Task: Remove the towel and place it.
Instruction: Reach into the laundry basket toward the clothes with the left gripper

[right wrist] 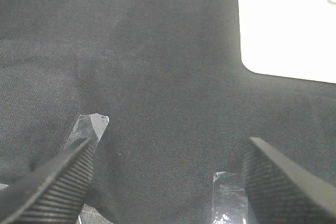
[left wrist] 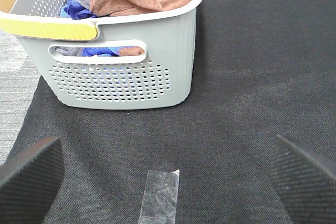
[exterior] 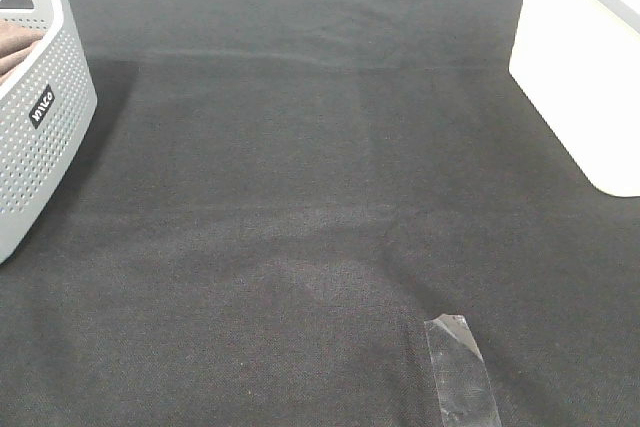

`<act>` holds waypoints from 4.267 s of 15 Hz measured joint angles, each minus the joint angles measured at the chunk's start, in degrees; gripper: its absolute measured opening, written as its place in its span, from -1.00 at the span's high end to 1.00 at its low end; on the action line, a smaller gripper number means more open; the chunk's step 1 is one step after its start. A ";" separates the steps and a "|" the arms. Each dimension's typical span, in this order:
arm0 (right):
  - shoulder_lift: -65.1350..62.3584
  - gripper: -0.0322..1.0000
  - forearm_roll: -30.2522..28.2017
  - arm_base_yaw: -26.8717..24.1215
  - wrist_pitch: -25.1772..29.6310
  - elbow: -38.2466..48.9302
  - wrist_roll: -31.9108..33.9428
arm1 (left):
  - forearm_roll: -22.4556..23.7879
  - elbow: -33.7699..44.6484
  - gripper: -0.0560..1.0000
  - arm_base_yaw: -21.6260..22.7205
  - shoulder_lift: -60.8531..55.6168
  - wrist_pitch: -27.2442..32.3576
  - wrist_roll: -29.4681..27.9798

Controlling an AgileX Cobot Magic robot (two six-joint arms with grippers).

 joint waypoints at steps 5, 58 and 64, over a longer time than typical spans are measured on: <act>0.00 -0.53 0.00 0.00 0.00 0.00 0.00 | 0.00 0.00 -0.98 0.00 0.00 0.00 0.00; 0.00 -0.53 0.00 0.00 0.00 0.00 0.00 | 17.70 -60.96 -0.98 0.00 82.39 9.17 49.50; 0.00 -0.53 0.00 0.00 0.00 0.00 0.00 | 19.14 -63.83 -0.97 2.98 101.13 7.45 56.67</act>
